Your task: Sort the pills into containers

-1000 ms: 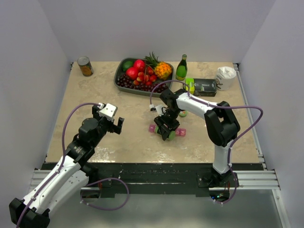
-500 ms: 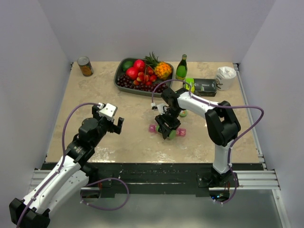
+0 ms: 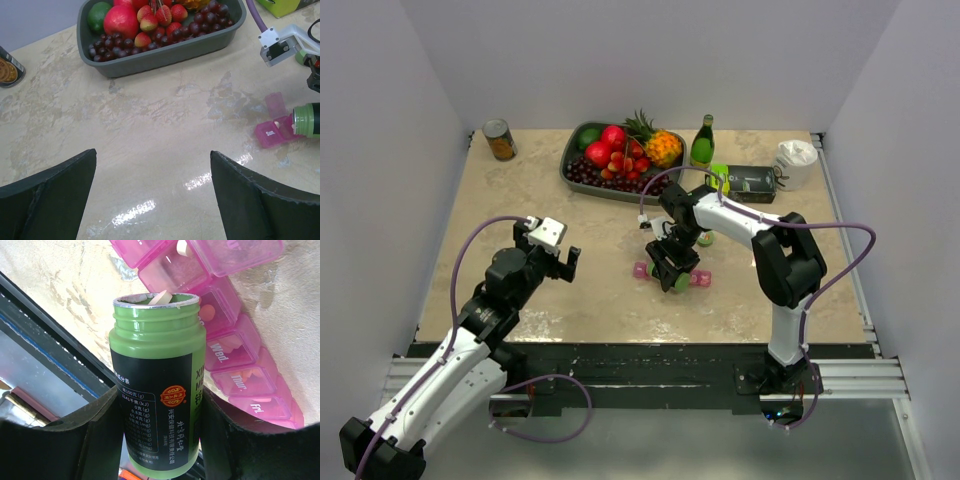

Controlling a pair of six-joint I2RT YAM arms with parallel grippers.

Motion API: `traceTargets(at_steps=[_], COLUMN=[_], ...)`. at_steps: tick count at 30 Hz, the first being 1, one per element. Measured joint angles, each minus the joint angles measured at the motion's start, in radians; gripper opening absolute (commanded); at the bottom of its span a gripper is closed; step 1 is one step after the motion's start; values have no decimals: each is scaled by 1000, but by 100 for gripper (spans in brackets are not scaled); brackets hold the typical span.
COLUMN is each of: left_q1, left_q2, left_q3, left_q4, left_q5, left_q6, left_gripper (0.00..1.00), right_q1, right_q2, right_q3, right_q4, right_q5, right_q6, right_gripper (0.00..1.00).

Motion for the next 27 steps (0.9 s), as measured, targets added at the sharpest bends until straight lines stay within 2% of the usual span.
traceTargets(at_steps=[27], left_q1=[5], left_q2=[0], left_q3=[0], left_q4=[0], left_q5=[4], left_q6=[0], left_gripper=[99], right_q1=[0], right_q2=[0], right_q3=[0], right_q4=[6], right_q5=[5], right_q6=[19], right_gripper=[0])
